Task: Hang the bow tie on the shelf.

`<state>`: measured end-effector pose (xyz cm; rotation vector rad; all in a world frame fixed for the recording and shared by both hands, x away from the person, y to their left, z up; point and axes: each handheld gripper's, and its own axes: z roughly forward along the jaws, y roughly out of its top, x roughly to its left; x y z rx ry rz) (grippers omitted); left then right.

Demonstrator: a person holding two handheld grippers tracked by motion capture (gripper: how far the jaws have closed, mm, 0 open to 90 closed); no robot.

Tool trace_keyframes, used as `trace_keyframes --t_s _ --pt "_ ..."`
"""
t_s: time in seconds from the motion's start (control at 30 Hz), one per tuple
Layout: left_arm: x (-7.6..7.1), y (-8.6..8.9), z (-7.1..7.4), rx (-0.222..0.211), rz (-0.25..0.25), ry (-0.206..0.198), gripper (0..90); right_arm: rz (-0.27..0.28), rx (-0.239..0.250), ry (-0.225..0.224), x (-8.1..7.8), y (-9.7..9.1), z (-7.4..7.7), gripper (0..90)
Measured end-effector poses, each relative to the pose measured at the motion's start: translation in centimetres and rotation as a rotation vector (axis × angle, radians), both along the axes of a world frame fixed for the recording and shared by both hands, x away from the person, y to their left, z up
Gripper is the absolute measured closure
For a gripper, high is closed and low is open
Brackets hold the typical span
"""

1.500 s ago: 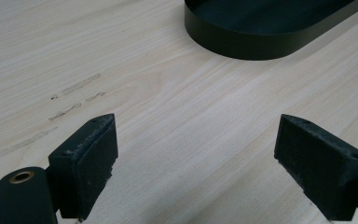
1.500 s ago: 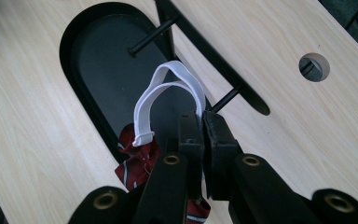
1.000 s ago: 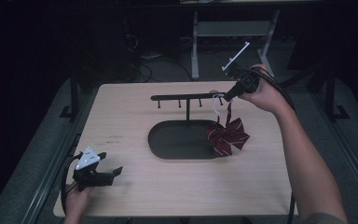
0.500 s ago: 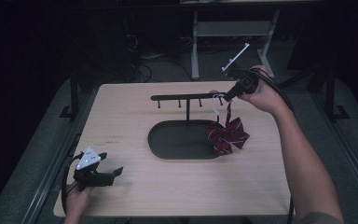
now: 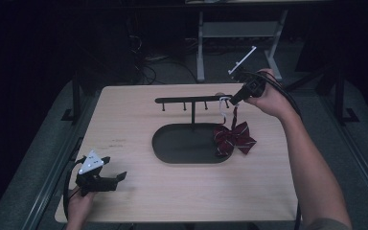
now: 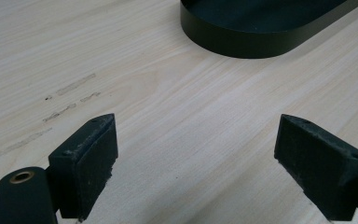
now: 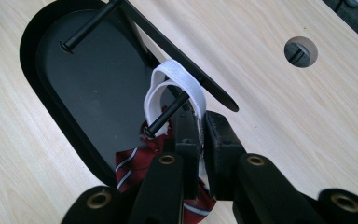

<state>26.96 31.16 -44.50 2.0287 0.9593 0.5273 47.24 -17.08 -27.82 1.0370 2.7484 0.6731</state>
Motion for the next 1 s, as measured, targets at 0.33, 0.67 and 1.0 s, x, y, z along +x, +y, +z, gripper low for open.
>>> trace_keyframes --t_s 0.33,0.67,1.0 --pt "0.0 0.01 0.01 0.005 -0.002 0.0 13.1 0.001 0.002 0.0 -0.05 -0.06 -0.09 80.8" --pt "-0.03 -0.14 0.02 0.006 -0.003 0.001 13.1 0.002 0.01 -0.002 -0.41 -0.23 0.07 79.8" --pt "-0.04 -0.22 0.02 0.011 -0.007 0.001 13.1 0.007 0.032 0.016 -0.83 -0.69 -0.09 77.6"
